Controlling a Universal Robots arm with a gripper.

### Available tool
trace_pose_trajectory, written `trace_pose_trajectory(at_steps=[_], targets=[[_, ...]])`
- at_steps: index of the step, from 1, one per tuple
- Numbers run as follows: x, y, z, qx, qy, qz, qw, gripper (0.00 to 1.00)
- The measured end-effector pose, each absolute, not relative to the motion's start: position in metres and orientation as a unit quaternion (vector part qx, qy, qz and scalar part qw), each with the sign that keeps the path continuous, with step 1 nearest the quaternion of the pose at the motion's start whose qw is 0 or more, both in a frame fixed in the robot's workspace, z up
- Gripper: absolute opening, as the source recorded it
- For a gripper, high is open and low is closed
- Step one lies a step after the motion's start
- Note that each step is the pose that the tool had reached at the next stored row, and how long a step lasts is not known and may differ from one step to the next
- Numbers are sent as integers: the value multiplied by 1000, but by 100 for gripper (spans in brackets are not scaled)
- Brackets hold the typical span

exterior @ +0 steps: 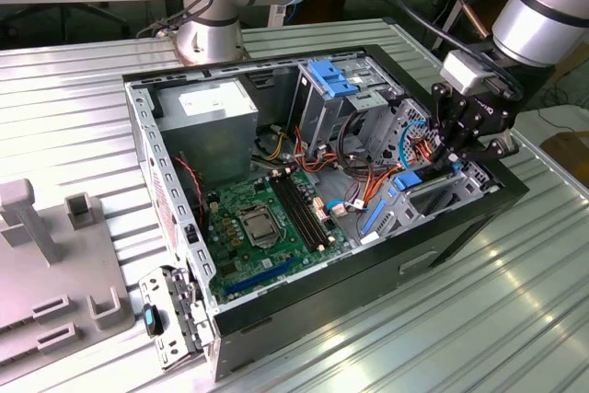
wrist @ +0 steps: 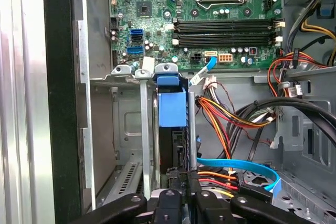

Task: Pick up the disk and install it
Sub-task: 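Insert the first disk wire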

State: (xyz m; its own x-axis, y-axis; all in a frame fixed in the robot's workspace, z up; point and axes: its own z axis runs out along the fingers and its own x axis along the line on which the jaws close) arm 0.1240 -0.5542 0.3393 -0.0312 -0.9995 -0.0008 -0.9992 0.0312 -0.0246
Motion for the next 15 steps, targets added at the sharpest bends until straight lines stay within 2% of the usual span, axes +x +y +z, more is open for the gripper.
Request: trace_pose_trajectory(at_steps=[3, 4, 13, 14, 15], targets=[[124, -554, 339, -696, 718, -8, 9, 17], [124, -554, 339, -696, 718, -8, 9, 24], [124, -554, 360, -696, 718, -9, 9, 24], [124, -554, 360, -696, 718, -9, 9, 22], [124, -554, 360, -696, 718, -9, 9, 15]])
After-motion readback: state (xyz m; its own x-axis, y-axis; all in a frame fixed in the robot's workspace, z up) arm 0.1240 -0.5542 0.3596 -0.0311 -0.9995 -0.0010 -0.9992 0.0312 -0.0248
